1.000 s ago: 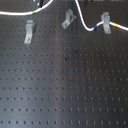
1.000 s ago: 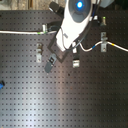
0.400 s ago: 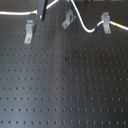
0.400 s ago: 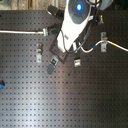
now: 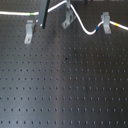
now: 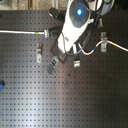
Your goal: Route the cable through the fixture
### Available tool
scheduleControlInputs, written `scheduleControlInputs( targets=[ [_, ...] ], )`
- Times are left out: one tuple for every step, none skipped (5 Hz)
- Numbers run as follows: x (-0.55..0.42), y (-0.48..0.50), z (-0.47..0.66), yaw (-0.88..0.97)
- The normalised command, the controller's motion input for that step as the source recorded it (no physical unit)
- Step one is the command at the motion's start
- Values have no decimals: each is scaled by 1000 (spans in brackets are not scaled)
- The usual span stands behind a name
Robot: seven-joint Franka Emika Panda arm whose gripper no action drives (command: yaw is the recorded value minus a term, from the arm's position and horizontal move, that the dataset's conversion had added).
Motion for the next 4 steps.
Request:
scheduleControlInputs(
  targets=[
    [-212,161,81,274],
    [-103,96,256,160],
    [6,8,390,0],
    [13,3,364,0]
  ],
)
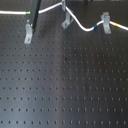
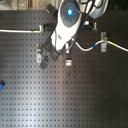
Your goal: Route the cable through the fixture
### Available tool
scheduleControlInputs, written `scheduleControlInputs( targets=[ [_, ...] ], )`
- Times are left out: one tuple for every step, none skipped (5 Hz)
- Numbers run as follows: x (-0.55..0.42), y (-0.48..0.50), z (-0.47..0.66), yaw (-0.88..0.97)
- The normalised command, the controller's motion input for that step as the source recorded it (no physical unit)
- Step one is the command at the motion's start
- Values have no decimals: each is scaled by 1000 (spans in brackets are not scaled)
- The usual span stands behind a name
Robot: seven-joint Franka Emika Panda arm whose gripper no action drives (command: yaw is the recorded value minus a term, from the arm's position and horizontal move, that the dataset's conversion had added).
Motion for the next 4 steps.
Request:
scheduleControlInputs(
  targets=[
    [37,-13,323,0],
    [40,-18,377,0],
    [21,2,418,-49],
    [-30,-34,302,0]
  ],
)
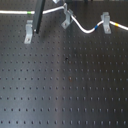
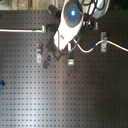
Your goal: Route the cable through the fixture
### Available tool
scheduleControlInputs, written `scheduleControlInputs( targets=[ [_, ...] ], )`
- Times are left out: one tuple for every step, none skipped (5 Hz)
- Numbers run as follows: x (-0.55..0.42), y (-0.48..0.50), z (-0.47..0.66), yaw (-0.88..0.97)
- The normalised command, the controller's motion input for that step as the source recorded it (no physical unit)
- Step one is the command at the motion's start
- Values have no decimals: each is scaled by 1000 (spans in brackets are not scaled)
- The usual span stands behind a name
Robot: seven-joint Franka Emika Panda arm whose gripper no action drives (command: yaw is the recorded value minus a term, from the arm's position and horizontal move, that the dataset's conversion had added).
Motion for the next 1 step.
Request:
scheduleControlInputs(
  targets=[
    [16,17,-3,0]
  ],
)
